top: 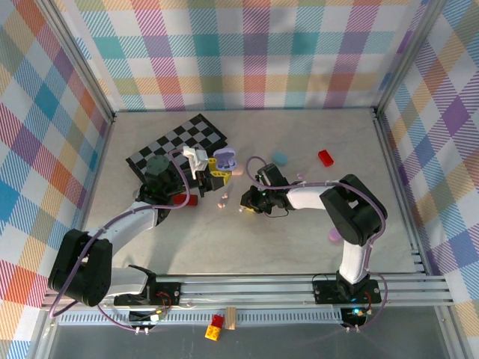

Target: Insert the wireless bluetooth earbuds into the charging case

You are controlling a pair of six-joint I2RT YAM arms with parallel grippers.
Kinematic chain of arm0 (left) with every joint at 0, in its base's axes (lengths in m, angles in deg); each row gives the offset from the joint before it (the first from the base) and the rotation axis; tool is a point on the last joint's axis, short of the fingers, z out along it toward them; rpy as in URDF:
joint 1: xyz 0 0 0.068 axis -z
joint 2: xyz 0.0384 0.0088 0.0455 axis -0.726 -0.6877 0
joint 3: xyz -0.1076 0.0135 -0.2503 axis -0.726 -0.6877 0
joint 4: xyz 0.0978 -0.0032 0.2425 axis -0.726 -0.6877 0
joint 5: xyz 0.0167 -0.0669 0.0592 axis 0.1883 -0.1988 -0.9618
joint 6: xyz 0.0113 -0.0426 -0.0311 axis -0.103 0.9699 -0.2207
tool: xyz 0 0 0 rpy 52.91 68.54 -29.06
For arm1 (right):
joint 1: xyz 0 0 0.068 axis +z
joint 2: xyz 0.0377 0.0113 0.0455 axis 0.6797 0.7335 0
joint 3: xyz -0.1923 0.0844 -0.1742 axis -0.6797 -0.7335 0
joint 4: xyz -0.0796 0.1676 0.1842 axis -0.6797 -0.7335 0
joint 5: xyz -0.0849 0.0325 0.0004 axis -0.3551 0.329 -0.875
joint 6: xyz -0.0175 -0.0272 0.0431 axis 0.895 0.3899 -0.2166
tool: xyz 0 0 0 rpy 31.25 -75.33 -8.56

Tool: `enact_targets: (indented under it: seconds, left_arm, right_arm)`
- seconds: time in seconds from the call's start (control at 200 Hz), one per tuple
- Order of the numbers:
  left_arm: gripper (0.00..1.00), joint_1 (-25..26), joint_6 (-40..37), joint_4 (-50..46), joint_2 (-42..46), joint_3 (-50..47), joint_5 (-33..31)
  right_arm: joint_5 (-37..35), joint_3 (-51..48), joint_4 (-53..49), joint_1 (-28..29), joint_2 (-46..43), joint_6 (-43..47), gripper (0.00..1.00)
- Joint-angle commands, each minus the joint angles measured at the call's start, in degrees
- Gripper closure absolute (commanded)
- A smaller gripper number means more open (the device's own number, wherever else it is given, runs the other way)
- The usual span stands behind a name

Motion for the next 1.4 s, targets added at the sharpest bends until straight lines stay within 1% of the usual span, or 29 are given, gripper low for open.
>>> enact_targets:
  seconds: [0.0,0.175,0.33,0.435,0.565,0.73,0.865,1.07,1.395]
  left_arm:
    - [0.69,-0.11,-2.42,-1.3,1.55,-0.06,-1.49]
    - [0.69,1.16,-5.13,-4.41,1.22,0.34,-5.59]
    - [0.69,2.5,-5.92,-3.7,-0.27,0.51,-8.16]
    - [0.69,3.38,-6.1,-3.06,-1.97,1.13,-10.24]
    - [0.69,4.85,-6.1,-0.48,-4.34,1.58,-13.54]
    - [0.69,6.45,-7.68,-0.09,-6.23,2.55,-17.6]
    - [0.69,7.69,-8.64,0.23,-7.81,3.76,-18.87]
    - [0.69,9.47,-9.6,0.52,-9.9,5.12,-20.06]
    - [0.69,10.2,-9.64,0.36,-11.21,6.36,-20.33]
  right_arm:
    - [-4.22,-0.14,-3.03,-0.04,-4.61,2.97,0.82]
    - [-8.71,-2.56,-5.43,-1.74,-12.1,5.79,0.82]
    - [-13.76,-2.56,-11.92,-3.16,-20.2,10.14,0.82]
    - [-16.52,-0.82,-16.73,-3.95,-25.91,13.82,0.82]
    - [-19.25,2.53,-21.96,-4.77,-30.72,18.0,0.82]
    - [-19.52,6.5,-24.26,-4.97,-34.67,21.19,0.82]
    - [-16.89,10.14,-24.35,-4.97,-35.04,22.87,0.82]
    - [-12.92,15.73,-23.24,-4.48,-32.23,24.06,0.81]
    - [-12.39,23.32,-23.57,1.17,-24.24,27.2,0.81]
